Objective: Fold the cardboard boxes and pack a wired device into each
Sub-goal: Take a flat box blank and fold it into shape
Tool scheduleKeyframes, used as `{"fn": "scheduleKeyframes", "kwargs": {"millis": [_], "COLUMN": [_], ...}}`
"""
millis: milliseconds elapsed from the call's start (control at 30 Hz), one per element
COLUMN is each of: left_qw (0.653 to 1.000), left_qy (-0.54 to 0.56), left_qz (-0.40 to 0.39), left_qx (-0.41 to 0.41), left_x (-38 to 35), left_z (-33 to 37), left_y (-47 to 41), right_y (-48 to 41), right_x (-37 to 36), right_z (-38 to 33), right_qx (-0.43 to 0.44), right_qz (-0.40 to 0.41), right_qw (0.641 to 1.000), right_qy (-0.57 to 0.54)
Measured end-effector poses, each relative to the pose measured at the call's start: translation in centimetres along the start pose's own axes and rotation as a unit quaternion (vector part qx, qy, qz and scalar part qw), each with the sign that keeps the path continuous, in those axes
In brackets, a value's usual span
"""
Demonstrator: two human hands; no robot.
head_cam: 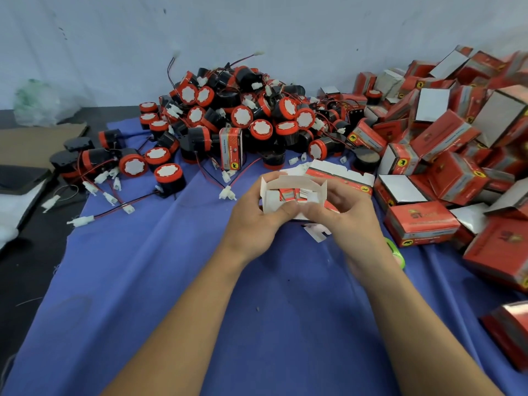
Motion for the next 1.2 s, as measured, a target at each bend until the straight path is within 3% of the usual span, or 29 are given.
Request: {"fn": "scheduleKeyframes", "kwargs": {"millis": [233,300,467,600,667,867,933,1033,1133,1200], "left_qw": [0.999,1.0,0.998,0.985,0.981,0.992,0.995,0.989,0.967,0.969], "left_qy": [0.019,0.019,-0.021,0.132,0.165,0.098,0.095,0.146,0.254,0.241], "left_qz": [0.024,0.003,-0.053,-0.113,-0.098,-0.082,-0.041,0.026,-0.011,-0.044], "left_qx": [0.013,0.02,0.027,-0.007,-0.009,0.01,0.009,0.028,0.033,0.014], "left_x": [0.1,-0.3,-1.5,-2.0,-1.5,-0.8,-0.4,0.0,-0.5,-0.4], "left_z": [-0.2,0.0,0.6,1.4,1.4,0.9,0.4,-0.6,-0.8,-0.5], "left_y": [0.1,0.2,0.6,0.8,0.7,-0.1,-0.2,-0.3,-0.5,-0.7], "right_y": [0.1,0.0,-0.2,-0.3,-0.3,-0.5,-0.6,-1.0,-1.5,-1.5], "right_x": [-1.0,-0.6,0.0,0.6,0.7,0.6,0.3,-0.7,-1.8,-2.0], "right_z": [0.0,0.5,0.2,-0.2,-0.1,-0.1,0.0,0.9,1.1,1.0], "right_qx": [-0.018,-0.029,0.001,0.017,0.009,0.005,0.0,-0.039,-0.054,-0.055], "right_qz": [-0.125,-0.095,-0.002,0.035,0.046,0.056,0.053,0.009,-0.079,-0.115], "right_qw": [0.976,0.982,0.998,0.999,0.999,0.998,0.999,0.997,0.978,0.973], "right_qy": [-0.177,-0.158,0.063,0.02,0.012,0.006,0.004,-0.062,-0.184,-0.191]}}
Point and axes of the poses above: each hand's wrist, its own y-axis away from the middle knuckle, its own x-axis out of the back of the hand, z = x × y, the point moved 9 cm from there along -y, towards the middle knuckle, and after that the axes turned 11 degrees about -z, right-handed, at the moved point
